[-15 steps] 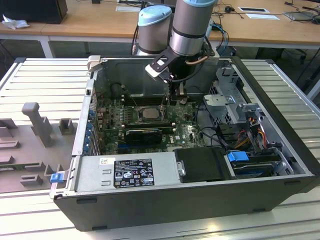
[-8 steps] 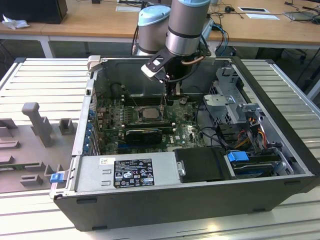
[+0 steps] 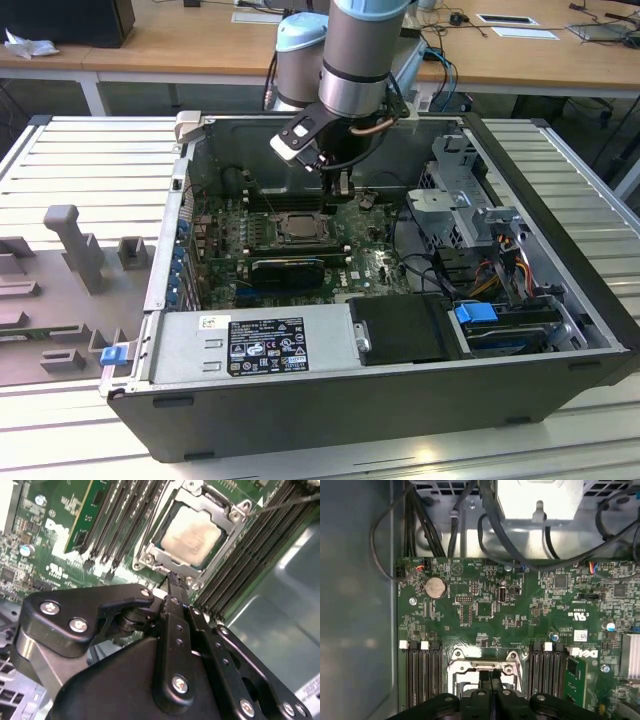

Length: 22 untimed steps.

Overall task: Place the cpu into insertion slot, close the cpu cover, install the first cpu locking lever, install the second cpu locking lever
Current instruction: 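Close the cpu cover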

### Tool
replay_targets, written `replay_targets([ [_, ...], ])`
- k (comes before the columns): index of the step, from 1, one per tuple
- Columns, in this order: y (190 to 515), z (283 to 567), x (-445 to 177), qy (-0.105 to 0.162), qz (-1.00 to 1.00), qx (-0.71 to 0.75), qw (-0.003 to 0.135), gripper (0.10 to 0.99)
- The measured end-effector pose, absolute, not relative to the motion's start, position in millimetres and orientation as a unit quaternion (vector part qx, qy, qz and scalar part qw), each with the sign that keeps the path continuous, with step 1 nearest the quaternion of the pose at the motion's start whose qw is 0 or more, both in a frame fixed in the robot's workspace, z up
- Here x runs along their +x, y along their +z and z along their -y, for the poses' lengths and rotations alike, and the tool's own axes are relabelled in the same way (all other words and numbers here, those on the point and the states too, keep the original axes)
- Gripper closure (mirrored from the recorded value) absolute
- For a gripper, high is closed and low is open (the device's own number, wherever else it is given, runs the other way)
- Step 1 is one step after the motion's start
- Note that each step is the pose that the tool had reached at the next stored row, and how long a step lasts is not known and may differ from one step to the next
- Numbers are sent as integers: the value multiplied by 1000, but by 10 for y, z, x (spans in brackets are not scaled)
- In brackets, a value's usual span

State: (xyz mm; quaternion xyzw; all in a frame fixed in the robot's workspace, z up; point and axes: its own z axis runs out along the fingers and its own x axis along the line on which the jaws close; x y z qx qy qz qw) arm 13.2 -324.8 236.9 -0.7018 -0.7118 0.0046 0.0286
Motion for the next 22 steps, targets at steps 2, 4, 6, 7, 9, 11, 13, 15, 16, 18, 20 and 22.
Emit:
replay_targets([
  [2,2330,3248,110,5,712,-702,29,980],
  [4,2310,3248,45,5,713,-701,29,980],
  [6,2301,3248,-3,5,714,-700,29,980],
  [7,2297,3248,-26,5,714,-700,29,980],
  [9,2280,3248,-51,3,715,-698,27,980],
  [11,2251,3248,-91,-1,717,-696,23,980],
  [13,2239,3248,-131,-4,718,-696,20,980],
  [15,2229,3247,-209,-8,718,-696,15,980],
  [16,2229,3247,-222,-8,718,-696,15,980],
  [18,2228,3246,-241,-8,718,-696,15,980],
  [20,2228,3246,-251,-8,718,-696,15,980],
  [22,2228,3246,-258,-8,718,-695,15,980],
])
